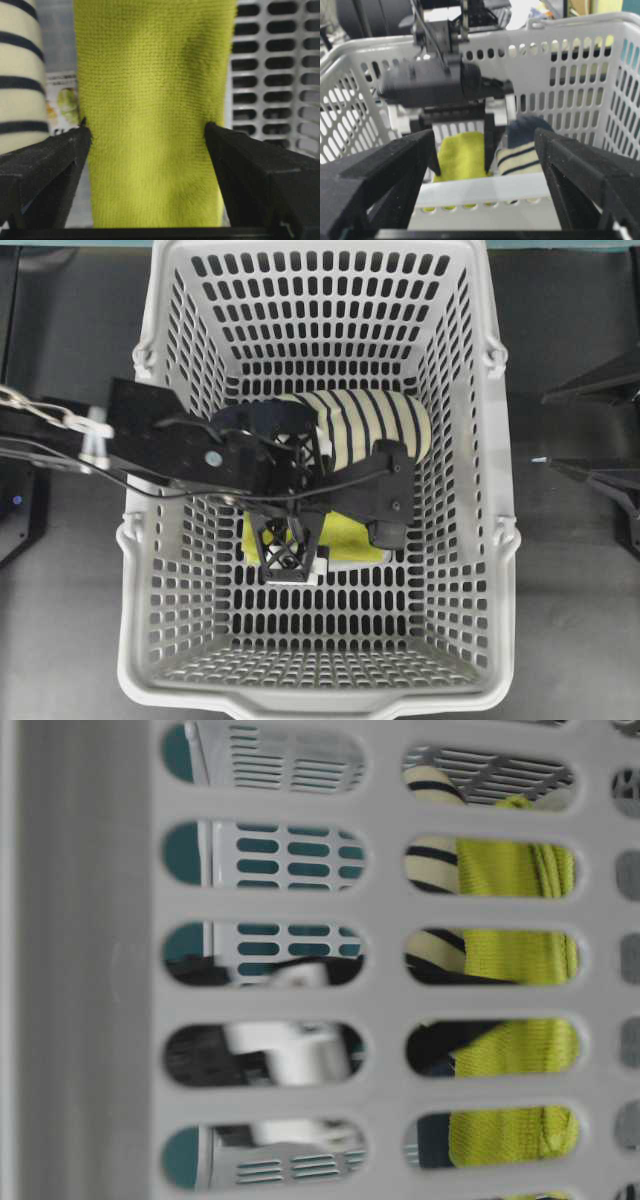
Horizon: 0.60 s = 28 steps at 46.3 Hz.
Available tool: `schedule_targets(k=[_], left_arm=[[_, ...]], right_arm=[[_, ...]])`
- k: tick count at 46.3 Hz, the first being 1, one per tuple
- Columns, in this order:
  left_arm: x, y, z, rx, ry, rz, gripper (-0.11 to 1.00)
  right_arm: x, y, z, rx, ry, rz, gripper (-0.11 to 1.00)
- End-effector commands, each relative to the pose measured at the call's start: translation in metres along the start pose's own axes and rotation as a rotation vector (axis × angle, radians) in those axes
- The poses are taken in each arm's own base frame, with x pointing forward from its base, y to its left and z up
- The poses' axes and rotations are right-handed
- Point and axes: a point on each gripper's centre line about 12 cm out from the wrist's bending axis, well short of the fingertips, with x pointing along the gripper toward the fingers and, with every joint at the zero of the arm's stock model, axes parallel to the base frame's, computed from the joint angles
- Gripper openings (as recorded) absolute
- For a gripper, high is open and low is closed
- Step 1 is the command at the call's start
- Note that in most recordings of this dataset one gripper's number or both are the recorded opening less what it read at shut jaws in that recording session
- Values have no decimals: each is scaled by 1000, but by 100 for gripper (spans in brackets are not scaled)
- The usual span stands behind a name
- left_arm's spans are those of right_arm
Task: Pick up the yellow cloth from the shopping basket with the left arm.
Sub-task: 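Close the left gripper on the edge of the yellow cloth, then lift the yellow cloth upward out of the basket with the left gripper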
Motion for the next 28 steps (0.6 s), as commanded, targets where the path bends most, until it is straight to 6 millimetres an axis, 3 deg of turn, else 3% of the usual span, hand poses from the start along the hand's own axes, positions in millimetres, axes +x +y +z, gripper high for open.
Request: schedule_targets(k=[1, 9, 13, 19, 24, 28], left_arm=[[7, 2, -1, 4, 0, 4, 89], [14, 0, -5, 9, 15, 2, 85], [13, -1, -5, 20, 18, 2, 77], [7, -4, -4, 35, 15, 0, 46], [-12, -3, 5, 35, -16, 0, 18], [-30, -4, 14, 34, -40, -1, 15]], right_arm=[[1, 0, 3, 2, -8, -3, 77], [1, 0, 3, 2, -8, -3, 76], [1, 0, 2, 2, -5, -3, 76], [1, -1, 1, 2, -3, -3, 76], [1, 0, 2, 3, -6, -3, 76], [1, 0, 2, 2, -6, -3, 76]])
